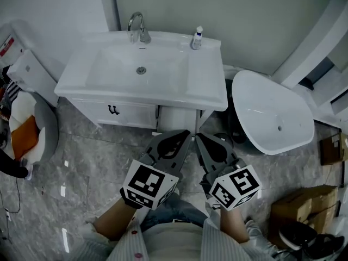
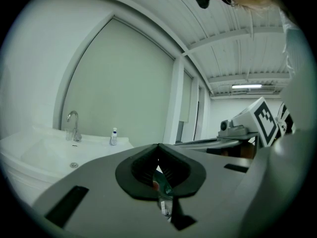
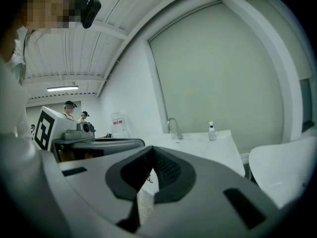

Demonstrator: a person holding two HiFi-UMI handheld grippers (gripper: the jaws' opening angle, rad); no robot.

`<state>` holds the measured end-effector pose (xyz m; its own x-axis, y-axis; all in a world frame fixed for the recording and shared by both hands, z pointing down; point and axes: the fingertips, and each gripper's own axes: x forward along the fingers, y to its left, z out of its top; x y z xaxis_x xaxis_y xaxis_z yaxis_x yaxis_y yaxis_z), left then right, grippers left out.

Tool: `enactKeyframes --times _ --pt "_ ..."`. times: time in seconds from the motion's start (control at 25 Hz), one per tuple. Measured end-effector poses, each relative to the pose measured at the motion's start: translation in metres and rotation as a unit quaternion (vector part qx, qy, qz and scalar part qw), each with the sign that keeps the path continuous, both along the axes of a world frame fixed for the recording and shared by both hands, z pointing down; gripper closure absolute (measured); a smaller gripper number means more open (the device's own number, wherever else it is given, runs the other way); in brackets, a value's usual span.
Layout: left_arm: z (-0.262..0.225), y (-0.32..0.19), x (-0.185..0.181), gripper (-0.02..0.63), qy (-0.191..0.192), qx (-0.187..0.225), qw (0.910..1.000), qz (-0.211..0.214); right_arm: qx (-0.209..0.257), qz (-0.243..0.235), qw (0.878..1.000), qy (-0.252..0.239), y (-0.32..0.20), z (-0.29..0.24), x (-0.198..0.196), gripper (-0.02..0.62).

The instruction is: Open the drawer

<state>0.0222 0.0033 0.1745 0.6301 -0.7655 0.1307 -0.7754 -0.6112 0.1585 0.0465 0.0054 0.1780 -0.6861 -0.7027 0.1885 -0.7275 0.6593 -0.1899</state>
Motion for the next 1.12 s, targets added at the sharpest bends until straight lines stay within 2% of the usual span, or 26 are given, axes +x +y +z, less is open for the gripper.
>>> enactKeyframes --times 0.64,1.12 --pt "-0.011 -0.009 -0.017 0.589 -0.006 0.018 0.9998 -0.009 0.000 -0.004 1.000 0.001 0.003 0.002 0.000 0.588" --pt "-0.003 0.004 -0.006 0.589 -0.022 0.018 0.9996 0.009 -0.007 -0.010 1.000 0.004 0.012 0.008 0.001 0.588"
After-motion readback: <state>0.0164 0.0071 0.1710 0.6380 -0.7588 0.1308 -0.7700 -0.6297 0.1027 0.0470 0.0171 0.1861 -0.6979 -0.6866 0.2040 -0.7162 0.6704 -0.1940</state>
